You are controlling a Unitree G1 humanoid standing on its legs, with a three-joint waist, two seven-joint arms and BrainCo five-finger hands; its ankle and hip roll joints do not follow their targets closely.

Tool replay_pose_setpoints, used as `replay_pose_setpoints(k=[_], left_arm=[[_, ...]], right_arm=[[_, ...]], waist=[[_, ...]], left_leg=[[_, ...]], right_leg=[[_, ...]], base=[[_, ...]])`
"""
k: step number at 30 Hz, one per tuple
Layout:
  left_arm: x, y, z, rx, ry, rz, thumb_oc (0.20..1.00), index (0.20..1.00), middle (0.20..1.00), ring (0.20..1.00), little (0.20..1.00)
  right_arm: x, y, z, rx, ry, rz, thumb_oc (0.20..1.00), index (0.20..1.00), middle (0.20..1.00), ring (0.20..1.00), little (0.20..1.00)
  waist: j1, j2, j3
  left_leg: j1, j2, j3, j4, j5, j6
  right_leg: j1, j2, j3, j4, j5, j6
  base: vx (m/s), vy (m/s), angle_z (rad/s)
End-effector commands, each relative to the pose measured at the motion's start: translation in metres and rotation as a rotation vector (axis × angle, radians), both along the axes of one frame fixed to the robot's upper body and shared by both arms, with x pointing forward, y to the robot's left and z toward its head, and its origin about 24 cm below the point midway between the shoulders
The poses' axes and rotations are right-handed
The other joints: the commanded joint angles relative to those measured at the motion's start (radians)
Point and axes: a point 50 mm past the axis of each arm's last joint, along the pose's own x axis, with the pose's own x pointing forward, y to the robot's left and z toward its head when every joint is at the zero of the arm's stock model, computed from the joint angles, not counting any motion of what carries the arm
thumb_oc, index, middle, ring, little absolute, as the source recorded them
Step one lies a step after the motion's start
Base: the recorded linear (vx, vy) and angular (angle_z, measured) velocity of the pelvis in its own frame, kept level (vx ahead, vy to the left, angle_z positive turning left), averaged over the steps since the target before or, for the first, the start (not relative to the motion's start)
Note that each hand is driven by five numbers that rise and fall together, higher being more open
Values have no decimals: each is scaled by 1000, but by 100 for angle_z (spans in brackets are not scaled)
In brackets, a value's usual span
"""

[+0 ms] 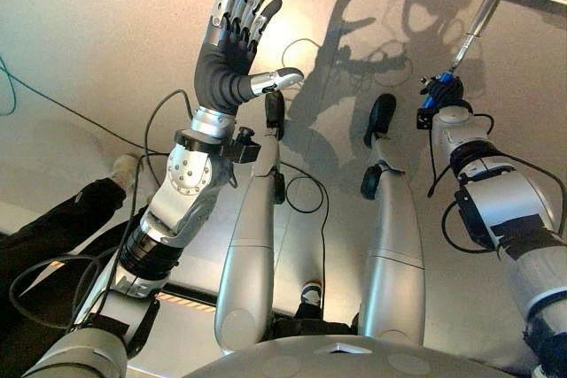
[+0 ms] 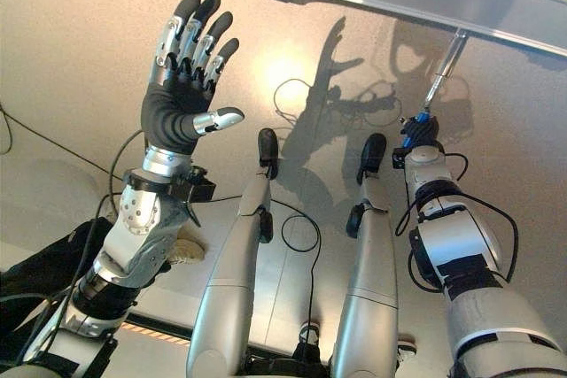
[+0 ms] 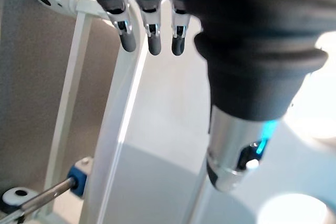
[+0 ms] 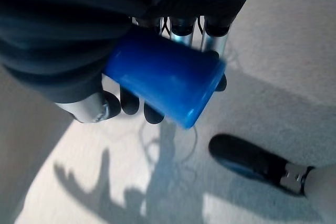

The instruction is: Raise the hospital bed

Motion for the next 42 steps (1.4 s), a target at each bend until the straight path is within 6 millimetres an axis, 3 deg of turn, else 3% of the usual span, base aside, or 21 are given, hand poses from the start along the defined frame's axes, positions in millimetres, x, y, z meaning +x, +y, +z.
replay_pose_setpoints(k=[1, 3, 5, 6, 7, 10, 11, 12, 13, 14, 15, 18, 19, 22, 27, 28, 29, 42], left_arm=[[-18, 2, 18, -72, -121, -25, 1000, 1000, 1000, 1000, 1000], [-18, 6, 19, -89, -124, -1, 1000, 1000, 1000, 1000, 1000], [-18, 9, 19, -95, -124, 13, 1000, 1000, 1000, 1000, 1000], [-18, 9, 19, -95, -123, 14, 1000, 1000, 1000, 1000, 1000], [-19, 10, 18, -104, -123, 14, 1000, 1000, 1000, 1000, 1000], [-20, 11, 17, -109, -125, 14, 1000, 1000, 1000, 1000, 1000], [-21, 12, 16, -112, -125, 12, 1000, 1000, 1000, 1000, 1000], [-21, 12, 15, -112, -125, 12, 1000, 1000, 1000, 1000, 1000], [-22, 12, 14, -111, -119, 12, 1000, 1000, 1000, 1000, 1000], [-23, 15, 12, -112, -118, 18, 1000, 1000, 1000, 1000, 1000], [-24, 17, 11, -113, -121, 24, 1000, 1000, 1000, 1000, 1000], [-25, 19, 8, -103, -118, 36, 1000, 1000, 1000, 1000, 1000], [-25, 22, 4, -86, -113, 54, 1000, 1000, 1000, 1000, 1000], [-25, 25, 2, -62, -116, 75, 1000, 1000, 1000, 1000, 1000], [-26, 29, -2, -48, -109, 79, 1000, 1000, 1000, 1000, 1000], [-26, 28, -3, -48, -108, 78, 1000, 1000, 1000, 1000, 1000], [-27, 31, -3, -52, -110, 84, 1000, 1000, 1000, 1000, 1000], [-33, 43, -2, -82, -120, 83, 1000, 1000, 1000, 1000, 1000]], right_arm=[[4, 100, -26, -97, 80, 355, 200, 200, 200, 200, 200], [3, 143, -16, -108, 19, 494, 200, 200, 200, 200, 200], [-1, 168, -14, -103, -10, 583, 200, 200, 200, 200, 200], [-1, 168, -14, -103, -9, 584, 200, 200, 200, 200, 200], [-7, 194, -10, -74, -45, 679, 200, 200, 200, 200, 200], [-13, 212, -3, -72, -96, 759, 200, 200, 200, 200, 200], [-22, 233, 10, -39, -177, 858, 200, 200, 200, 200, 200], [-22, 233, 10, -39, -177, 858, 200, 200, 200, 200, 200], [-27, 240, 15, 2, -216, 895, 200, 200, 200, 200, 200], [-36, 246, 33, 119, -327, 946, 200, 200, 200, 200, 200], [-43, 244, 46, 212, -409, 970, 200, 200, 200, 200, 200], [-52, 232, 54, 291, -490, 995, 200, 200, 200, 200, 200], [-61, 207, 65, 313, -590, 989, 200, 200, 200, 200, 200], [-74, 165, 75, 385, -719, 936, 200, 200, 200, 200, 200], [-94, 114, 71, 463, -827, 808, 200, 200, 200, 200, 200], [-94, 114, 70, 463, -826, 807, 200, 200, 200, 200, 200], [-103, 94, 71, 513, -885, 744, 200, 200, 200, 200, 200], [-134, 32, 80, 585, -1139, 480, 200, 200, 200, 200, 200]], waist=[[18, 98, -13], [19, 93, -13], [20, 89, -13], [20, 89, -13], [18, 83, -13], [17, 81, -13], [14, 78, -13], [14, 78, -13], [12, 77, -13], [5, 71, -13], [-2, 64, -13], [-13, 54, -13], [-32, 41, -13], [-63, 20, -13], [-103, -2, -13], [-102, -2, -13], [-116, -12, -13], [-161, -54, -13]], left_leg=[[-27, -69, -5, 133, -144, 49], [-25, -70, -2, 129, -143, 46], [-24, -70, 1, 132, -145, 46], [-24, -70, 1, 132, -145, 46], [-23, -69, 4, 131, -146, 46], [-20, -69, 6, 127, -145, 44], [-17, -66, 10, 124, -144, 43], [-17, -66, 10, 124, -144, 43], [-14, -65, 12, 123, -143, 42], [-10, -61, 17, 120, -142, 41], [-4, -60, 19, 117, -141, 41], [8, -56, 25, 111, -140, 39], [22, -51, 35, 105, -139, 38], [41, -43, 44, 98, -140, 36], [89, -31, 60, 69, -134, 32], [91, -31, 60, 68, -134, 32], [113, -22, 63, 56, -132, 30], [224, 21, 69, -15, -110, 11]], right_leg=[[68, -2, -12, -119, 48, 78], [76, -5, -10, -138, 58, 82], [81, -6, -11, -148, 62, 84], [81, -6, -11, -149, 62, 84], [86, -6, -12, -158, 67, 85], [90, -7, -11, -167, 70, 87], [94, -7, -9, -173, 73, 88], [94, -7, -9, -173, 73, 88], [96, -7, -7, -176, 75, 88], [100, -7, -3, -182, 77, 88], [105, -5, -1, -187, 79, 88], [111, -3, 3, -193, 82, 90], [120, 0, 7, -201, 86, 92], [136, 6, 9, -212, 91, 96], [176, 24, 15, -248, 101, 99], [178, 24, 15, -248, 101, 99], [191, 36, 18, -256, 101, 98], [251, 92, 24, -263, 85, 83]], base=[[19, 89, 2], [21, 74, 1], [17, 42, 0], [16, 42, -3], [12, 38, -4], [11, 33, -10], [7, 25, -10], [11, 35, -9], [13, 30, -5], [17, 35, -5], [19, 28, -6], [7, 10, -8], [2, -10, -6], [-2, -11, -1], [-4, -45, -7], [-8, -96, -11], [-7, -94, -9], [-8, -102, -9]])
